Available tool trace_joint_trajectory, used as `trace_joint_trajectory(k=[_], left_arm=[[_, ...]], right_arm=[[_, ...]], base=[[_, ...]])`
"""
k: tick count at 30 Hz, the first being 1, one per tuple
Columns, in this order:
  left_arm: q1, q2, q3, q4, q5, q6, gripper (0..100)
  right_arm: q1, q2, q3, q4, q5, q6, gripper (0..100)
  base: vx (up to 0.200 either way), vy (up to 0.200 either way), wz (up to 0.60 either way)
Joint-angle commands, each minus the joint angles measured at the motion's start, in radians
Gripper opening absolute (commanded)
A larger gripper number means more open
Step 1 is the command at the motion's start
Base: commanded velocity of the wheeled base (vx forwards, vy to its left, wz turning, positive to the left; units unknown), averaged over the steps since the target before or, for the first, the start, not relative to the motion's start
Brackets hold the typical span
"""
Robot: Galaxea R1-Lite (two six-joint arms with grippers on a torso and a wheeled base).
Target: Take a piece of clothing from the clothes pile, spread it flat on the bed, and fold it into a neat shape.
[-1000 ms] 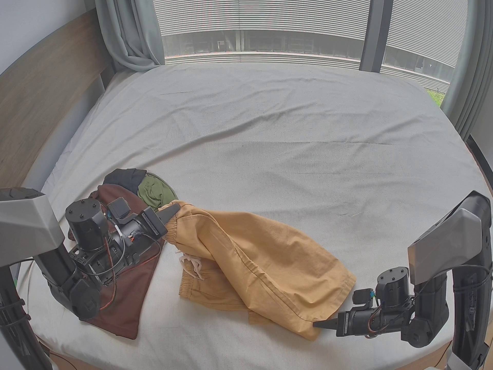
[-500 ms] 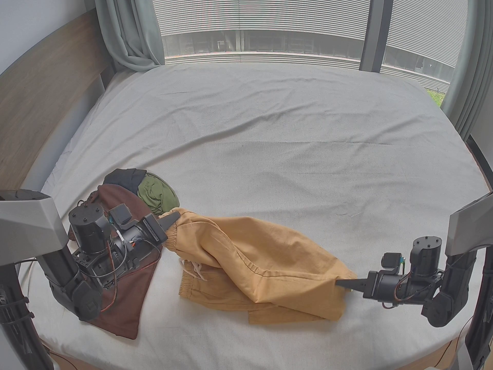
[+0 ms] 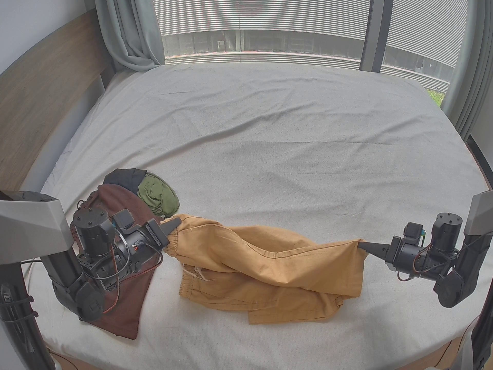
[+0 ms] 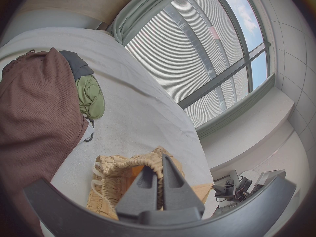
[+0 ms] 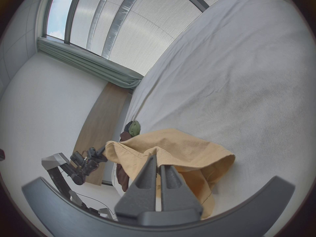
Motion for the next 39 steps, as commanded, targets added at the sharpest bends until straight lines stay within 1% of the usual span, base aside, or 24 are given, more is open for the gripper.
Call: trace_joint_trajectory(k=[1,4,5,7,12,22,24,25,26,29,30,34,39], left_arm=[[-0.002,0.005,0.003,0.0,0.0,0.0,0],[-0.004,0.03,0.001,0.0,0.008,0.003,0],[-0.004,0.032,0.001,0.0,0.008,0.001,0],[-0.004,0.03,-0.002,0.0,0.008,0.003,0],[-0.002,0.028,-0.003,0.0,0.008,0.003,0],[-0.002,0.025,-0.005,-0.001,0.008,0.001,0],[-0.002,0.025,-0.005,-0.001,0.008,0.001,0],[-0.002,0.025,-0.005,-0.001,0.008,0.001,0],[-0.002,0.025,-0.006,-0.001,0.008,0.001,0],[-0.004,0.024,-0.006,-0.001,0.008,0.001,0],[-0.002,0.024,-0.008,-0.001,0.008,0.001,0],[-0.001,0.022,-0.008,-0.001,0.008,0.001,0],[-0.004,0.022,-0.008,-0.001,0.008,0.001,0]], right_arm=[[-0.002,-0.043,0.009,0.0,0.007,0.008,0],[0.019,0.004,0.022,0.0,0.011,0.006,0],[0.036,0.059,0.022,-0.002,0.009,0.005,0],[0.039,0.095,0.024,-0.002,0.011,0.003,0],[0.056,0.113,0.027,-0.002,0.011,0.002,0],[0.061,0.119,0.032,-0.002,0.011,-0.001,0],[0.071,0.13,0.045,-0.003,0.011,-0.018,0],[0.074,0.139,0.052,-0.003,0.011,-0.041,0],[0.081,0.147,0.052,-0.003,0.011,-0.069,100],[0.097,0.174,0.052,-0.003,0.009,-0.13,100],[0.104,0.184,0.05,-0.003,0.009,-0.136,100],[0.125,0.217,0.045,-0.005,0.004,-0.138,100],[0.125,0.208,0.033,-0.006,0.004,-0.138,100]], base=[[0.0,0.0,0.0],[0.0,0.0,0.0],[0.0,0.0,0.0],[0.0,0.0,0.0],[0.0,0.0,0.0],[0.0,0.0,0.0],[0.0,0.0,0.0],[0.0,0.0,0.0],[0.0,0.0,0.0],[0.0,0.0,0.0],[0.0,0.0,0.0],[0.0,0.0,0.0],[0.0,0.0,0.0]])
